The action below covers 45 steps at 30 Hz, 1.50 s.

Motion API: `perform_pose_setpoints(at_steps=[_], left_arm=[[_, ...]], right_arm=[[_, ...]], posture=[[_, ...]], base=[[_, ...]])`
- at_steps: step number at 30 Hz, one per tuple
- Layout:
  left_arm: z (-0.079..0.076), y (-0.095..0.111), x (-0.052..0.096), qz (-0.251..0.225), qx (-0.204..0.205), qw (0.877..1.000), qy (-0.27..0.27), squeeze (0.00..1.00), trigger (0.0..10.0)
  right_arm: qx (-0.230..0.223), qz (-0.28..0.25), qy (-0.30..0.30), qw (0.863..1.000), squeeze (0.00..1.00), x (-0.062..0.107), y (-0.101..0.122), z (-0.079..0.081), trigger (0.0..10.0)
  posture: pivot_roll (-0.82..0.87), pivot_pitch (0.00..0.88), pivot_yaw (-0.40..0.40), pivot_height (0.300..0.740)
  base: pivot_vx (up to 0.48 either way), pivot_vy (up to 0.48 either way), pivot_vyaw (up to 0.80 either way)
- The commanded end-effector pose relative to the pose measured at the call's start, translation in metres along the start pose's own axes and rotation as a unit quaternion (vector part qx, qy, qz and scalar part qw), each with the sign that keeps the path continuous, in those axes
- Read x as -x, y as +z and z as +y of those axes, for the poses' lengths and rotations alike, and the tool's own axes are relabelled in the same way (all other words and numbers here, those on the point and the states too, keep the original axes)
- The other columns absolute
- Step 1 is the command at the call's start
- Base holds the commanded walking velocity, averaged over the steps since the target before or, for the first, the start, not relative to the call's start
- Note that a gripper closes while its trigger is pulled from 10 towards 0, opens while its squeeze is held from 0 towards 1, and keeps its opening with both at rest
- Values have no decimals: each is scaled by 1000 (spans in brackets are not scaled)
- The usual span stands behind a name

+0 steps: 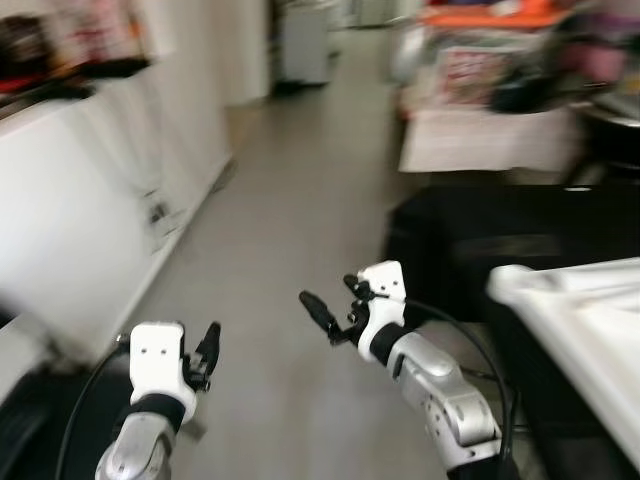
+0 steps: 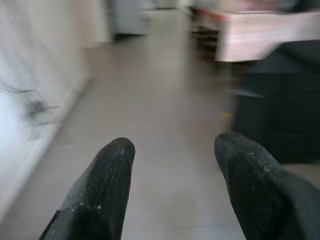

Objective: Building children table

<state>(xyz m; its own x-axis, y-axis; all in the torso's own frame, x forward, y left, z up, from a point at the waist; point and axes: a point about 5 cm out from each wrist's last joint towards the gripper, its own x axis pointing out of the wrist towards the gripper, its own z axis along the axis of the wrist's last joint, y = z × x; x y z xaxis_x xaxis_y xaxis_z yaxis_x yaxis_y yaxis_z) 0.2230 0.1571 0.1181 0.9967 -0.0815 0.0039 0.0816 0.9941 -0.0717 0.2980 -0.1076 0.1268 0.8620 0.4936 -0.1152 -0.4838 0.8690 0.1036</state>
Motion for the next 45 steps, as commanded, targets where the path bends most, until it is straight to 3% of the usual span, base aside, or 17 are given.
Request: perform_pose_setpoints(at_steps=[1,8,28,32,45], left_arm=[[4,-3,3,8,-1,1000,1,0,10000],[4,-4,3,10,0,1000,-1,0,10000],[4,-4,2,11,3,1000,-12,0,10000],[3,-4,1,19,-7,1000,-22,0,10000],[6,-6,2,25,2,1000,-16,0,10000]], right_arm=[[-3,0,3,1000,0,-2,0,3,10000],[-10,-3,6,1000,0,-2,0,4,10000],[-22,-7,12,1000,0,-1,-1,6,10000],[-25,-8,12,1000,0,-1,0,6,10000],[-26,-11,10,1000,0,-1,1,7,10000]], posture=[[18,0,6,740],[20,0,8,740],[15,0,16,740],[16,0,18,740],[20,0,23,740]], base=[[409,0,-800],[406,0,-800],[408,0,0],[0,0,0],[0,480,-62]])
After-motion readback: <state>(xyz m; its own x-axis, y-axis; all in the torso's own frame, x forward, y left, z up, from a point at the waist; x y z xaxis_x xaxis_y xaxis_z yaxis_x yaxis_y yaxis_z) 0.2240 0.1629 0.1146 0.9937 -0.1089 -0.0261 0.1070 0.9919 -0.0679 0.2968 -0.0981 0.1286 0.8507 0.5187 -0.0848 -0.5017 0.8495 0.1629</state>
